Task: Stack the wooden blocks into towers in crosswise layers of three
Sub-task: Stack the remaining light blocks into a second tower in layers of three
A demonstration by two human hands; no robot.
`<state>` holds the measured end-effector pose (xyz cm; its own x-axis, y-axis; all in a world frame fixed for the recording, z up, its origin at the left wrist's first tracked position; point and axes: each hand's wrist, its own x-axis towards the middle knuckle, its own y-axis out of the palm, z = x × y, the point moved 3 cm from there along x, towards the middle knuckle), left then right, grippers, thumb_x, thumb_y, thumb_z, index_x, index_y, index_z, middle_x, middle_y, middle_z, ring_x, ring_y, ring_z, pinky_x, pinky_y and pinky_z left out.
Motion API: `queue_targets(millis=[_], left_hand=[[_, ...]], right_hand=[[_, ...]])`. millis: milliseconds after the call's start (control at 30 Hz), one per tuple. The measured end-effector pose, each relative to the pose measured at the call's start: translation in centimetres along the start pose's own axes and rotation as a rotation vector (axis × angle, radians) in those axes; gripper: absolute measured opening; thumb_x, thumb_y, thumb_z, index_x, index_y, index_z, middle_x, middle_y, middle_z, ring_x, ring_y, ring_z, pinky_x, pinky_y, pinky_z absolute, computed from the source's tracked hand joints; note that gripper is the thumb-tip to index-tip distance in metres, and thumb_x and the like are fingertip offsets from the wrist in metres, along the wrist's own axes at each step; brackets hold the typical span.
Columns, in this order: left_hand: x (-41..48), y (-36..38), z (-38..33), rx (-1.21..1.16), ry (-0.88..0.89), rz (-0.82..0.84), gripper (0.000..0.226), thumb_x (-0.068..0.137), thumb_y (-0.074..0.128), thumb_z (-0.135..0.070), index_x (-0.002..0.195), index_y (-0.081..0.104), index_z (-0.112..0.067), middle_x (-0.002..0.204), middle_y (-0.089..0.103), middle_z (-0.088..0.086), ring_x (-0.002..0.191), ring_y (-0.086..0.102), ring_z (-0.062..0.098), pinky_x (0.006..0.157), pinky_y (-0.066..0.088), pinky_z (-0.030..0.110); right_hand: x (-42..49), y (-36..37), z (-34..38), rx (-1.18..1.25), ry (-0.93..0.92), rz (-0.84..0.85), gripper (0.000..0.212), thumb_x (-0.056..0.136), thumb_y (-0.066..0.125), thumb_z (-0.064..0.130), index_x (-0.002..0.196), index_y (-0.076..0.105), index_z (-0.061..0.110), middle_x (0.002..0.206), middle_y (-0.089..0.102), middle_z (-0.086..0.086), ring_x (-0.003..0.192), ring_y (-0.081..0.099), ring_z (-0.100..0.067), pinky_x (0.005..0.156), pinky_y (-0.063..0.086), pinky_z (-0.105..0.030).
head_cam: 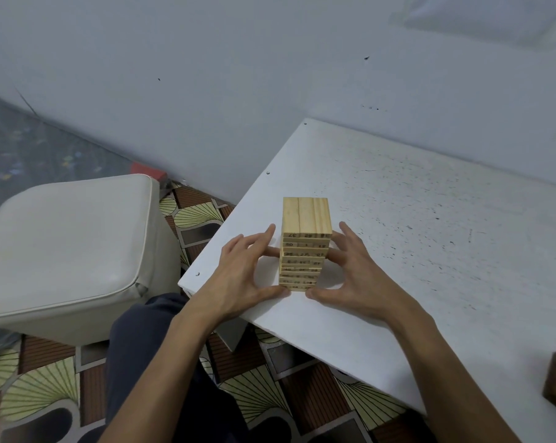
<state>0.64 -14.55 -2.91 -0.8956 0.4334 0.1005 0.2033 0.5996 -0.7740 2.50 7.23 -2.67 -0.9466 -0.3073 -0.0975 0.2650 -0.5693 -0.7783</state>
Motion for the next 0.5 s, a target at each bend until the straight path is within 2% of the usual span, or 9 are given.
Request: queue_targets(millis=[133, 333, 500], left_hand=[[1.3, 0.3, -0.5, 0.002, 0.022, 0.021, 0.092, 0.079, 0.08, -0.039, 0.154, 0.03, -0.015, 0.113, 0.024, -0.048, 0.134, 0.026, 0.002, 0.116, 0.006, 0.024], [3.7, 1.3, -1.1, 0.002, 0.069, 0.044, 0.092, 0.079, 0.08, -0.039, 0.153, 0.031, -0.013, 0.113, 0.026, -0.046, 0.134, 0.028, 0.005, 0.115, 0.008, 0.022], [5.9, 2.2, -2.1, 0.005, 0.085, 0.074, 0.093, 0.08, 0.079, -0.04, 0.154, 0.028, -0.015, 0.117, 0.04, -0.033, 0.136, 0.029, 0.006, 0.115, 0.009, 0.023]], right_hand=[[-0.1, -0.6, -0.5, -0.007, 0.023, -0.022, 0.065, 0.078, 0.076, 0.051, 0.137, 0.051, 0.04, 0.161, 0.01, 0.021, 0.147, -0.02, -0.001, 0.121, 0.016, -0.05], [-0.4, -1.9, -1.6, -0.013, 0.068, -0.057, 0.063, 0.08, 0.074, 0.05, 0.138, 0.05, 0.04, 0.162, 0.01, 0.019, 0.147, -0.021, -0.001, 0.12, 0.015, -0.048], [-0.7, -3.1, -2.8, 0.002, 0.118, -0.092, 0.065, 0.08, 0.073, 0.05, 0.14, 0.049, 0.038, 0.162, 0.009, 0.019, 0.147, -0.022, -0.001, 0.121, 0.015, -0.048]])
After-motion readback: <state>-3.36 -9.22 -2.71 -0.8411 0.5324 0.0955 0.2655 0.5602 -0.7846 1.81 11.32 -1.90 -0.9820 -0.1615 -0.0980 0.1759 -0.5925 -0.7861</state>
